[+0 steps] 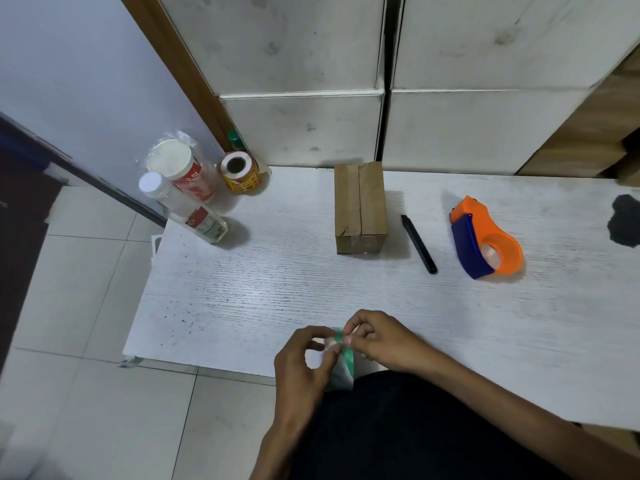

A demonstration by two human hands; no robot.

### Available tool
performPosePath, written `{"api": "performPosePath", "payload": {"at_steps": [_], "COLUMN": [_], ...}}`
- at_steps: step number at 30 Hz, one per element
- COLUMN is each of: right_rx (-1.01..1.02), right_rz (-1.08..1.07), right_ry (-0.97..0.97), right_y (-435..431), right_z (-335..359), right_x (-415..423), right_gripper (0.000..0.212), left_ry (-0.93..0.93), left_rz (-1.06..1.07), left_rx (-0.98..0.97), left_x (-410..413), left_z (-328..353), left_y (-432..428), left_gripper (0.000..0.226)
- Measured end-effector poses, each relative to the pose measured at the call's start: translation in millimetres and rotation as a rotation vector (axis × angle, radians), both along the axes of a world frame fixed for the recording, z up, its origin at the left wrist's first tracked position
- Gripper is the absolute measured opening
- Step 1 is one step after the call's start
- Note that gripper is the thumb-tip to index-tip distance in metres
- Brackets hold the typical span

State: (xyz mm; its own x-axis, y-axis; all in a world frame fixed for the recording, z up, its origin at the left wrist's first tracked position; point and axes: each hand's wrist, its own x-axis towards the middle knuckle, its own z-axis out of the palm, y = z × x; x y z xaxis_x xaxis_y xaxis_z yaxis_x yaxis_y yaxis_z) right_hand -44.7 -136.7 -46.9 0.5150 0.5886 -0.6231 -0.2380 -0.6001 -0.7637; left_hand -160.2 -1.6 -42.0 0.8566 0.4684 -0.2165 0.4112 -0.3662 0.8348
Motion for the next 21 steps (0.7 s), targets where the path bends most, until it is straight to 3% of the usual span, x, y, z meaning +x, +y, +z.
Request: {"api": "performPosePath", "payload": {"at_steps": [4,11,14,17,21], "right_rx": [-0.013,-0.013,-0.003,0.086,0.134], "right_rz": [0.035,0.028,0.073,0.286,0.468], "right_ry": [0.024,-0.020,-0.241,-0.558,-0.876], "right_y": [0,0,-1,-7,-10], "right_z": [1,-1,0,2,-1], "right_x": [1,1,-2,-1,-3], "right_gripper": [0.009,0.007,0.008,0.015,0.028], "left_ry": [-0.071,-0.107,-0.133,-0.164,-0.105], "left_rz": [-0.182,-0.285,-0.352,-0.427,-0.386], "left_rx": [0.108,0.251,0.406,0.557,0.524], "left_x": [-2,2,2,0,0], "left_z": [-5,-14,-17,-18,-18], "left_y": [6,15,13,12,11], "left_gripper": [0.018,0.009,0.008,0.010,0.008]}}
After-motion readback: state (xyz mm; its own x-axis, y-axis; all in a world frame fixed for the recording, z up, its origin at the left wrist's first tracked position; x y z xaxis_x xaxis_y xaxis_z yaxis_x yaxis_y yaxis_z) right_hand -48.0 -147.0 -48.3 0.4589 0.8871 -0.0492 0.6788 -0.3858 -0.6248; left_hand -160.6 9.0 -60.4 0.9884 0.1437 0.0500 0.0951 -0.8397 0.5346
